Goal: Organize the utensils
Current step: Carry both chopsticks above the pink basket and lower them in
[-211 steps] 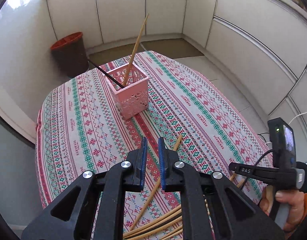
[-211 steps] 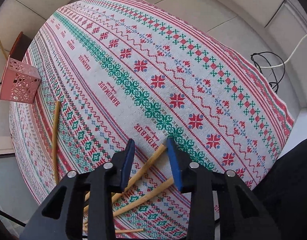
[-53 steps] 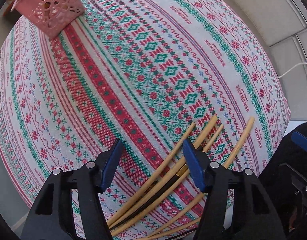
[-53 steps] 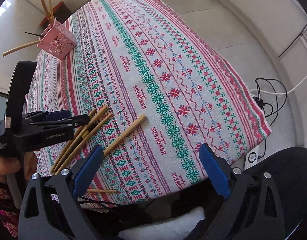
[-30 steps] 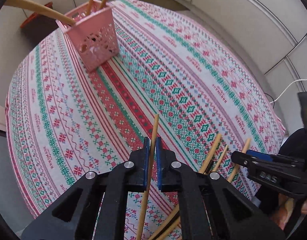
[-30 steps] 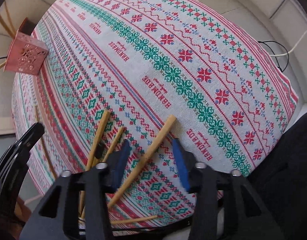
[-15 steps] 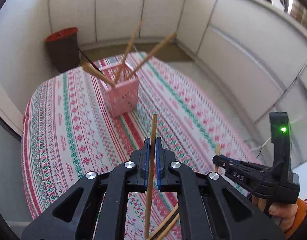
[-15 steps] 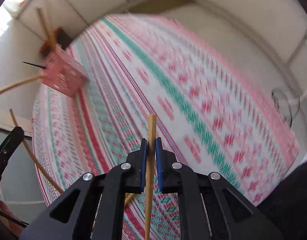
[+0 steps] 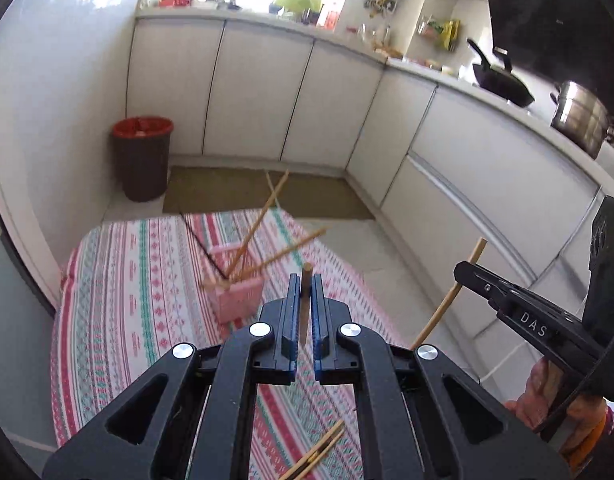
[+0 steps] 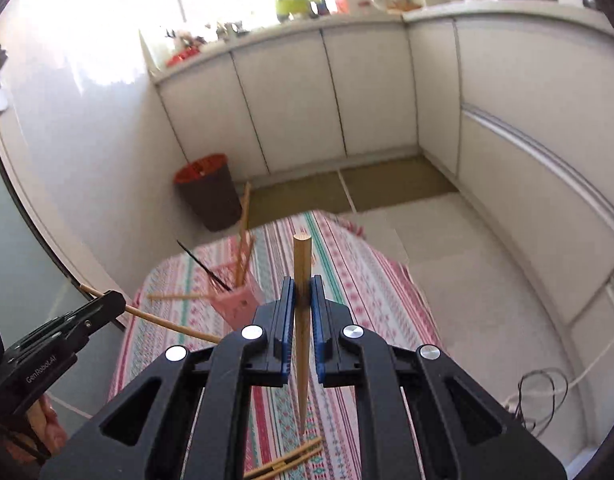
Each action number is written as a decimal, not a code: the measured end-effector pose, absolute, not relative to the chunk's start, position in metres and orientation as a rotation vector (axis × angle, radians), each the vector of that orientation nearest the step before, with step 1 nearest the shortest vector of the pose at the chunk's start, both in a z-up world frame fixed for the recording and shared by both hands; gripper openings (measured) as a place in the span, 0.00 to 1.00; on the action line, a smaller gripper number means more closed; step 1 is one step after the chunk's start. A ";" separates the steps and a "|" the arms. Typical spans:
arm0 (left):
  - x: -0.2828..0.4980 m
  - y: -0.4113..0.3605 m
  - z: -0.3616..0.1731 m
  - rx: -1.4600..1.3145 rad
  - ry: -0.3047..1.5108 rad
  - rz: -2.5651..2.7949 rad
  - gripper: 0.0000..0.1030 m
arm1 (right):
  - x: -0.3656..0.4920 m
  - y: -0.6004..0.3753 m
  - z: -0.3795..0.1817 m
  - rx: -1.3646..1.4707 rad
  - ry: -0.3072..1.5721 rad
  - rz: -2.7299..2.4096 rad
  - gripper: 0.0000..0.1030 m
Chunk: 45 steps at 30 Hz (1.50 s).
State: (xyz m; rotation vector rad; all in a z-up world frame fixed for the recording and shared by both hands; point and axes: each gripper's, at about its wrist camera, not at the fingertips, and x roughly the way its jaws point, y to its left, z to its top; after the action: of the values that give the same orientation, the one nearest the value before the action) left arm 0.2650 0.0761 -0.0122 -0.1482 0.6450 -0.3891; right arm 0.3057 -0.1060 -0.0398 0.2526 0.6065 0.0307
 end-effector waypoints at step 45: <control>0.379 0.169 -0.022 -0.395 0.616 0.021 0.25 | 0.457 -0.012 -0.014 0.098 0.369 0.198 0.28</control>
State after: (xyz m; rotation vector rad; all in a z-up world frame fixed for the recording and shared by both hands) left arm 0.3793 0.1692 -0.0217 -0.3953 0.6158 0.0210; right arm 0.4575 -0.0121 -0.0136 0.0983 0.3689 0.1976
